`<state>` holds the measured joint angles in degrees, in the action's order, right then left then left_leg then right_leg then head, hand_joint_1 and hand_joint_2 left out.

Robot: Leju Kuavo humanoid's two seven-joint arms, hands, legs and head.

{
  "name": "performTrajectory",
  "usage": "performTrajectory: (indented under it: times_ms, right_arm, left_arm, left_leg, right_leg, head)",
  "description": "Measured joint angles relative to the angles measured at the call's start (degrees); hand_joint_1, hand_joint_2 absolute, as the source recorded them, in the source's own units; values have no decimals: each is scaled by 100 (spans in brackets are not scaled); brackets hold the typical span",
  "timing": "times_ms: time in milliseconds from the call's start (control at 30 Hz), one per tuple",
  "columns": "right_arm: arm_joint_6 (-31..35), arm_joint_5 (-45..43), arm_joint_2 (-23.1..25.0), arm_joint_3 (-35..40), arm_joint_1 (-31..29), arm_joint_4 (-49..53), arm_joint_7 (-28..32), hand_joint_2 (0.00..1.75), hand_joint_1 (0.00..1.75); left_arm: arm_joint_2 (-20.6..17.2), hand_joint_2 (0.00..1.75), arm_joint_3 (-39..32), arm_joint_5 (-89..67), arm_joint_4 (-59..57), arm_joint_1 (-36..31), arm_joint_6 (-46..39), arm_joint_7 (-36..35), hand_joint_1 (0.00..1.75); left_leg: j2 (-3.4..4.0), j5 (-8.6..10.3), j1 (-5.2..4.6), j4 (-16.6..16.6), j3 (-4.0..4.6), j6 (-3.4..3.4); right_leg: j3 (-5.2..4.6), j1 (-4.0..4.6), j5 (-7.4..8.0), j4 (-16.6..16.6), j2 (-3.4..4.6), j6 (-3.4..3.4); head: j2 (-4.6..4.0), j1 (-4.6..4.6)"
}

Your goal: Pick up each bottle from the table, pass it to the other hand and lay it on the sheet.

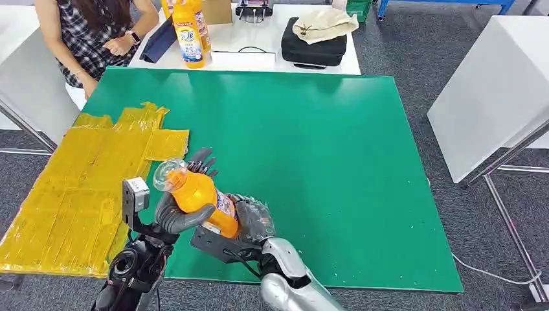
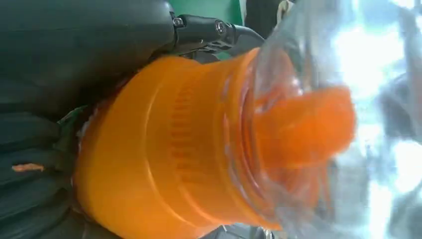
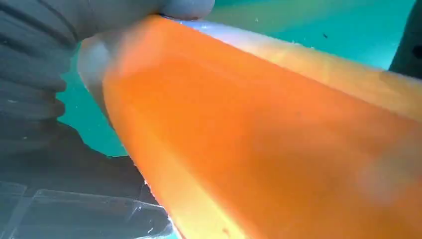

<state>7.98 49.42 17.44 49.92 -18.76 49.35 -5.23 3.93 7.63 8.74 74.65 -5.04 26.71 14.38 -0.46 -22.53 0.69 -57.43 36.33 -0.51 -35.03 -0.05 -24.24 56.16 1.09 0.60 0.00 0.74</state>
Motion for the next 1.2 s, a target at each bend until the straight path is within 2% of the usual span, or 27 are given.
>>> performTrajectory:
  times_ms: [33,67,1033,1067,1100,1133,1200]
  right_arm:
    - [2,-7,0,-42,2,-2,24,175,175]
    - [4,-7,0,-68,3,-2,31,175,175]
    - [-20,356,-87,-560,395,540,-317,175,175]
    - [-20,356,-90,-569,406,549,-317,175,154]
    - [-20,371,-88,-584,413,557,-319,175,0]
    - [-18,393,-90,-595,429,582,-328,0,0]
    - [44,457,-94,-612,478,658,-325,0,0]
  left_arm:
    - [-8,175,9,61,-46,-44,48,-11,82]
    - [-20,175,20,110,-97,-87,88,-15,175]
    - [-50,175,448,746,-960,-743,280,-13,175]
    - [-50,175,457,748,-967,-751,280,-13,175]
    - [-50,175,468,750,-973,-757,280,-13,175]
    - [-50,175,481,755,-980,-767,278,-15,175]
    - [-57,175,507,803,-986,-787,276,-15,175]
  left_leg:
    - [0,2,0,0,0,2]
    - [0,3,0,0,0,2]
    - [-1,4,0,-1,1,4]
    - [-1,4,0,-1,1,4]
    - [0,4,0,-1,1,4]
    - [-1,4,0,-1,1,4]
    - [-1,4,0,-1,1,4]
  right_leg:
    - [1,0,1,0,0,0]
    - [1,0,2,0,0,0]
    - [0,0,3,1,0,-1]
    - [0,0,3,1,0,-1]
    - [0,0,3,1,0,-1]
    - [0,0,3,1,-1,-1]
    - [0,0,3,1,0,-1]
  head:
    - [0,-2]
    - [0,0]
    - [0,-2]
    - [0,0]
    - [0,2]
    - [0,-2]
    - [-2,0]
